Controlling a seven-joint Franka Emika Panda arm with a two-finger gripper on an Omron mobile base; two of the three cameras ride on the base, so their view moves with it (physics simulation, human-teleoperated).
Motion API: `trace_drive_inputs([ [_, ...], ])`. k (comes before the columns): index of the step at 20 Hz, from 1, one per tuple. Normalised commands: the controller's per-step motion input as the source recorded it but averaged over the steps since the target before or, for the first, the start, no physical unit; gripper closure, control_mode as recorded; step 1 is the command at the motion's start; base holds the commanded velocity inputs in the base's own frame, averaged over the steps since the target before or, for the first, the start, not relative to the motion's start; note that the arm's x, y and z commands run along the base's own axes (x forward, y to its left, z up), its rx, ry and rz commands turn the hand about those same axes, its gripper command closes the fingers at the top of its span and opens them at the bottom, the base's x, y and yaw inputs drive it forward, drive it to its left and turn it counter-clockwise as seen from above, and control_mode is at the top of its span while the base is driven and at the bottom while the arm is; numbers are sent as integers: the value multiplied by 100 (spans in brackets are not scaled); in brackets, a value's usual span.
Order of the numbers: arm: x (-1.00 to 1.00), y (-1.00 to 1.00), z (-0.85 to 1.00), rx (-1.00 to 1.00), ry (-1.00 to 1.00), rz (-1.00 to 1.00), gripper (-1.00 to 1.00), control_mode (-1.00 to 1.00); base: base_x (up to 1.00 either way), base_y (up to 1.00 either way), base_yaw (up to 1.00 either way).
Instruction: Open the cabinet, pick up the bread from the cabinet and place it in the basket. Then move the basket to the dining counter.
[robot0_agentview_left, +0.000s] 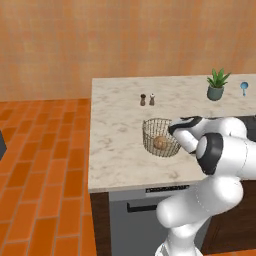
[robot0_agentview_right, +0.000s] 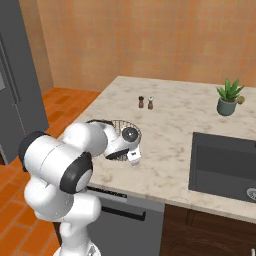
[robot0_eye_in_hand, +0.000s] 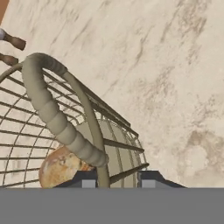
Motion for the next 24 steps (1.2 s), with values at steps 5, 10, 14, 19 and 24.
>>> trace_drive_inputs([
  [5, 21, 0, -62, 0, 9, 0, -100, -100, 0, 0, 0],
  [10, -6, 4, 18, 0, -2, 2, -100, -100, 0, 0, 0],
  [14, -42, 3, 60, -7, -12, 12, -100, -100, 0, 0, 0],
  [19, -79, 28, 59, -11, -19, 14, -100, -100, 0, 0, 0],
  [24, -81, 62, 66, -13, -13, 12, -100, -100, 0, 0, 0],
])
